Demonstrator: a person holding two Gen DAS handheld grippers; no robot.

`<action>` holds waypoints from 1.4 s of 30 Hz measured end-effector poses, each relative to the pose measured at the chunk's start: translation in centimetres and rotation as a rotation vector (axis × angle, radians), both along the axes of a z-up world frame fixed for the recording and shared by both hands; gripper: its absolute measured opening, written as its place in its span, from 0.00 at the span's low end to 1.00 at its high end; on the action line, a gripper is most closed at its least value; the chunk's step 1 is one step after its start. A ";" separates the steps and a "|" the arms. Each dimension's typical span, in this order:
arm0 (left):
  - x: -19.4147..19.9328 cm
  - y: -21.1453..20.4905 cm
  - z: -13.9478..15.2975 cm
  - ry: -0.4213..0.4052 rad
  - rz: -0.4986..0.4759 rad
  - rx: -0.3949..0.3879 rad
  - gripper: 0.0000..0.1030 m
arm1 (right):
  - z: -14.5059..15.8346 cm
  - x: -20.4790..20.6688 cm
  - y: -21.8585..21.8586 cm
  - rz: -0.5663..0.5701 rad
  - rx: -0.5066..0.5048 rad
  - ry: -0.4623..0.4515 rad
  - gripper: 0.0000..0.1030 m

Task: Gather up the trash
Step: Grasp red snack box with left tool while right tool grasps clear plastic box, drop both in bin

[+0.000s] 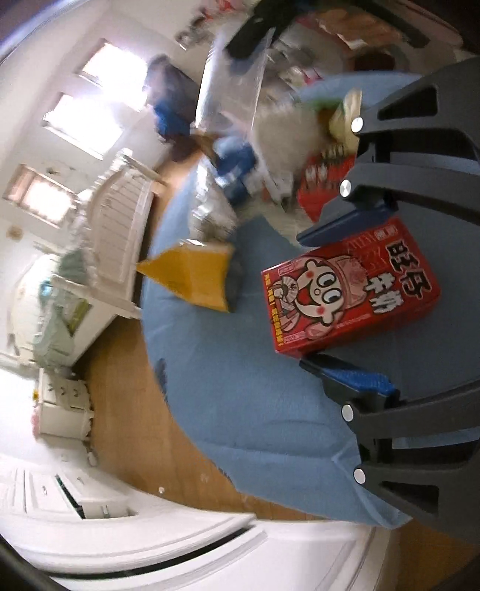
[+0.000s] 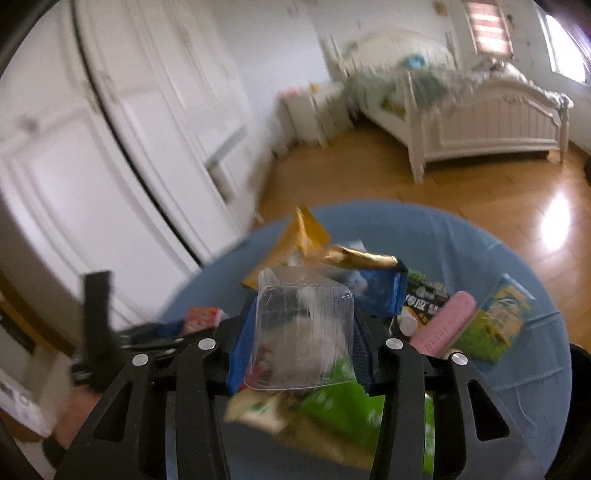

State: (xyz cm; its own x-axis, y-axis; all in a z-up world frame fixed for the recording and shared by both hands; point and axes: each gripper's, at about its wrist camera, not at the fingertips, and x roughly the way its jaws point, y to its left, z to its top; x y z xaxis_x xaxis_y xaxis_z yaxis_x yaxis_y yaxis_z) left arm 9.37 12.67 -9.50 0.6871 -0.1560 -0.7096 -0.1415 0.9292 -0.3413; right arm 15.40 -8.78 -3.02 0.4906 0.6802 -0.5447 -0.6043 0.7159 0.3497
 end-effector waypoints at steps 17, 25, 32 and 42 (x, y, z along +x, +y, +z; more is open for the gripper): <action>4.1 -25.6 9.5 -0.195 -0.538 -0.209 0.54 | -5.0 -6.2 -23.8 -0.667 -0.115 -0.172 0.44; 11.6 -39.4 2.5 0.003 -0.667 -0.210 0.54 | -13.4 -3.6 -31.2 -0.784 -0.175 0.008 0.44; 13.2 -43.0 -1.2 0.074 -0.699 -0.130 0.54 | -17.3 -1.7 -32.8 -0.771 -0.172 0.099 0.47; 10.2 -39.7 2.7 -0.025 -0.676 -0.022 0.90 | -16.4 -2.9 -32.8 -0.775 -0.129 0.107 0.82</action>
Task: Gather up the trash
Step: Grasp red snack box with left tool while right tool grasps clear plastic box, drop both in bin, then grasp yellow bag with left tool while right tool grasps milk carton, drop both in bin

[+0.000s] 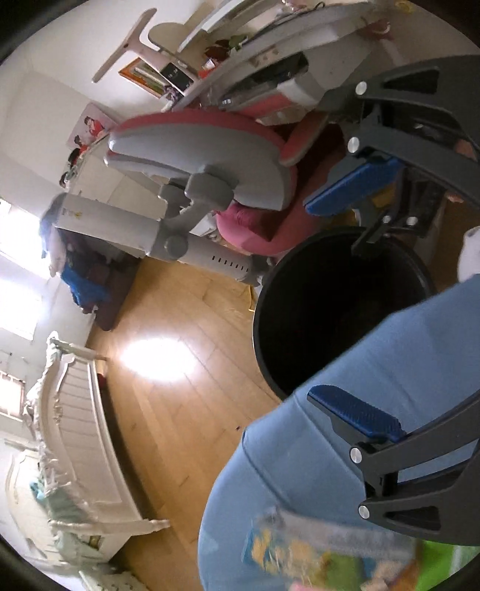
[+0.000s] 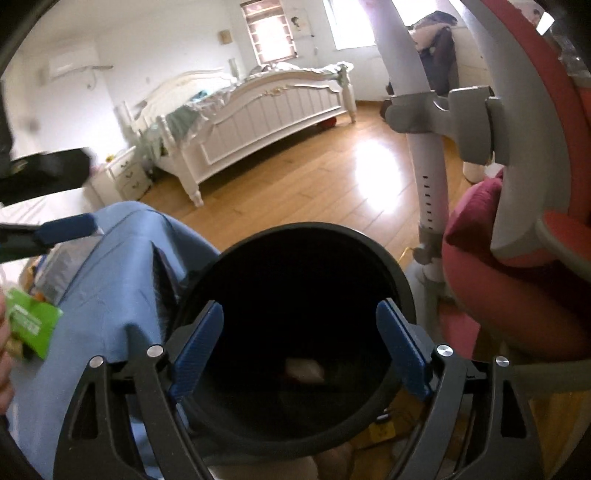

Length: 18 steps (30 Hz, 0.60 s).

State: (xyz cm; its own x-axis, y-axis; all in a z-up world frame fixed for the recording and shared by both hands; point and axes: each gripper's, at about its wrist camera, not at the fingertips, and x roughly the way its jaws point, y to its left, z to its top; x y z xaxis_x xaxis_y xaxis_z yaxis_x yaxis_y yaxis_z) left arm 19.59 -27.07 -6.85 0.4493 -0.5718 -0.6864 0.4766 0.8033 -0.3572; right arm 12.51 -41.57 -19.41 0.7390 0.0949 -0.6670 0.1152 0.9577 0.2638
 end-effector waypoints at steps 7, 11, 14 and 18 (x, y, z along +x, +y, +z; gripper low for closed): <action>-3.2 8.8 3.3 -0.063 0.120 -0.024 0.92 | 4.9 0.8 5.7 0.149 0.045 -0.050 0.82; -4.1 16.8 5.2 -0.128 0.274 0.008 0.94 | 8.0 3.2 10.2 0.277 0.142 -0.042 0.85; -3.7 23.6 5.8 -0.157 0.425 0.056 0.95 | 9.3 6.1 13.3 0.336 0.227 0.024 0.85; -1.3 31.1 4.6 -0.131 0.573 0.121 0.95 | 9.7 10.8 17.8 0.414 0.276 0.147 0.85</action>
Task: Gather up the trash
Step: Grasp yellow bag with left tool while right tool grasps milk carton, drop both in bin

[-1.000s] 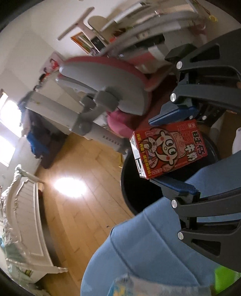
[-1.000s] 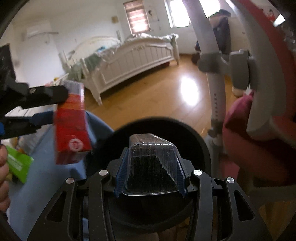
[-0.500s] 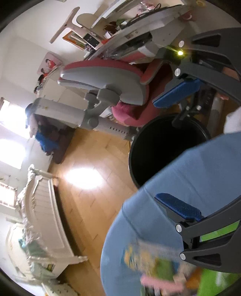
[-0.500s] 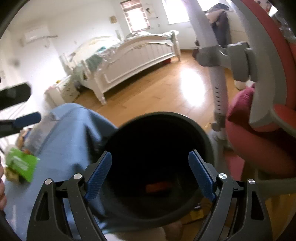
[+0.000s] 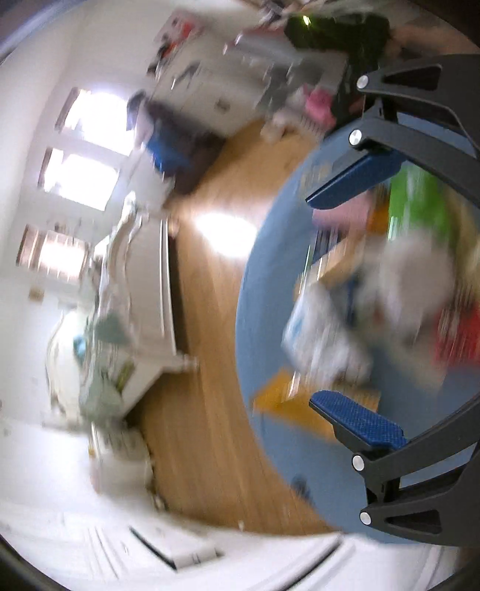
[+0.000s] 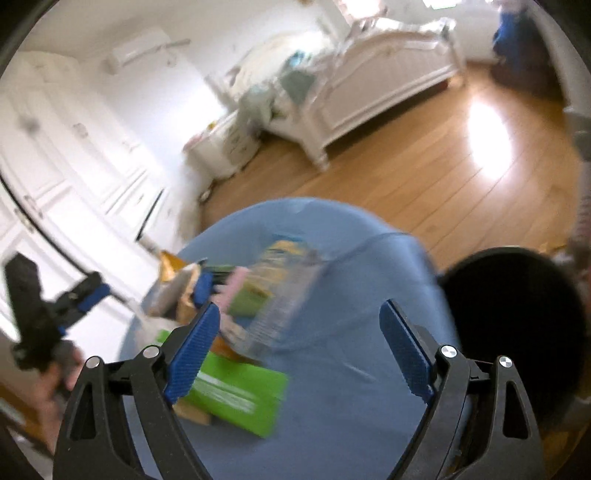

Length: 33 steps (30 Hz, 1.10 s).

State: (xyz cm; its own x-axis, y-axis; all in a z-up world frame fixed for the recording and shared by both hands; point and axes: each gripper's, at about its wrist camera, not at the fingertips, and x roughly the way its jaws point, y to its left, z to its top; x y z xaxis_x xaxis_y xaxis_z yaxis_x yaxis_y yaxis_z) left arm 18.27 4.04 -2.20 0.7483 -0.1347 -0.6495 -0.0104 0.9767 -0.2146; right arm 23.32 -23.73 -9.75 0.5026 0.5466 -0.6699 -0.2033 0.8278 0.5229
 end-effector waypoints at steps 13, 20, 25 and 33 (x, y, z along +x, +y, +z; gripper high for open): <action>10.2 7.7 -6.9 0.226 0.021 0.011 0.80 | -1.5 8.4 8.4 0.079 -0.277 0.177 0.61; 7.4 7.2 -6.5 0.184 0.030 0.022 0.41 | -1.1 5.8 7.3 0.072 -0.227 0.101 0.50; 2.4 5.8 -2.2 0.029 0.052 -0.021 0.41 | 1.1 2.6 5.0 0.056 -0.101 -0.029 0.50; -2.0 -5.1 4.2 -0.089 -0.216 -0.154 0.42 | 8.3 -8.0 0.1 -0.109 -0.176 -0.499 0.50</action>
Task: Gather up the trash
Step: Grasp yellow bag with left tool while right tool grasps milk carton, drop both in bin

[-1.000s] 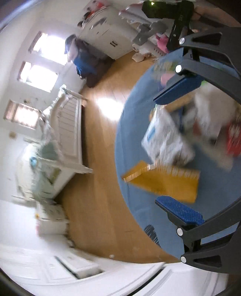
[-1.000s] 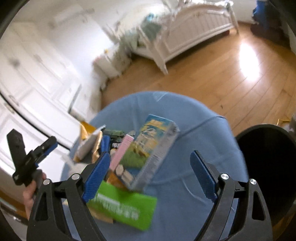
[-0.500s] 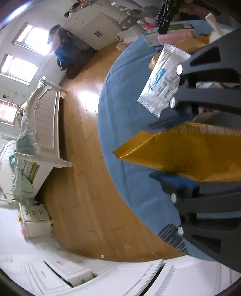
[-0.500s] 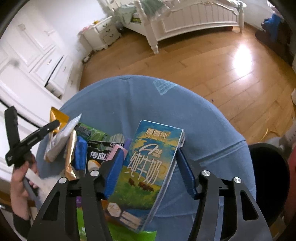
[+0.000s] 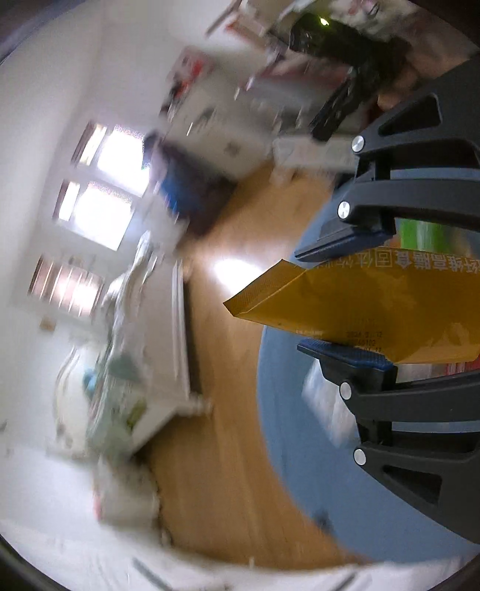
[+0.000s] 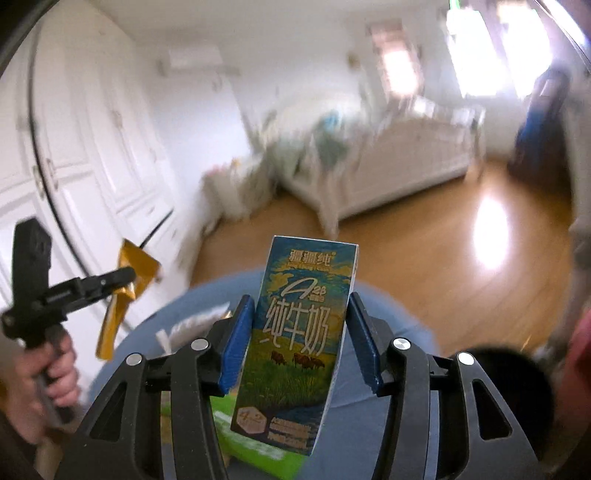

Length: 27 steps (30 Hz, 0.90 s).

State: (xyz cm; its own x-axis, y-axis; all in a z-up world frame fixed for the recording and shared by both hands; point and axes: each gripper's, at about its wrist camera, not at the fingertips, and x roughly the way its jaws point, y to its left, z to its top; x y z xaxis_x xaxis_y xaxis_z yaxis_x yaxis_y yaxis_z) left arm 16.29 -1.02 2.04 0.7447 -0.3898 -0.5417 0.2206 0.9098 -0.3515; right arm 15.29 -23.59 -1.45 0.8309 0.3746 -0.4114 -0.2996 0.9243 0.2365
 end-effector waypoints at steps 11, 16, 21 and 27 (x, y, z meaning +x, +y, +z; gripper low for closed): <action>2.6 -19.9 -3.6 0.079 -0.374 -0.112 0.42 | -2.6 -6.1 -11.2 -0.350 -0.219 -0.133 0.50; 3.8 -24.7 -6.2 0.140 -0.428 -0.109 0.42 | -5.8 -5.6 -15.3 -0.387 -0.236 -0.055 0.50; 4.5 -26.7 -8.8 0.205 -0.444 -0.098 0.42 | -9.0 -4.5 -16.9 -0.390 -0.231 0.019 0.50; 5.7 -27.7 -9.9 0.233 -0.445 -0.085 0.42 | -11.2 -3.2 -17.4 -0.387 -0.208 0.074 0.50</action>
State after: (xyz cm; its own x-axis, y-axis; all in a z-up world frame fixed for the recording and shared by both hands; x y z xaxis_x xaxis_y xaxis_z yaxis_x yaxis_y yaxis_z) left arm 21.96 -28.74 -7.82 0.3594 -0.6918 -0.6263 0.4872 0.7115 -0.5064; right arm 12.10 -41.04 -12.66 0.8590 -0.0557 -0.5090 0.0888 0.9952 0.0410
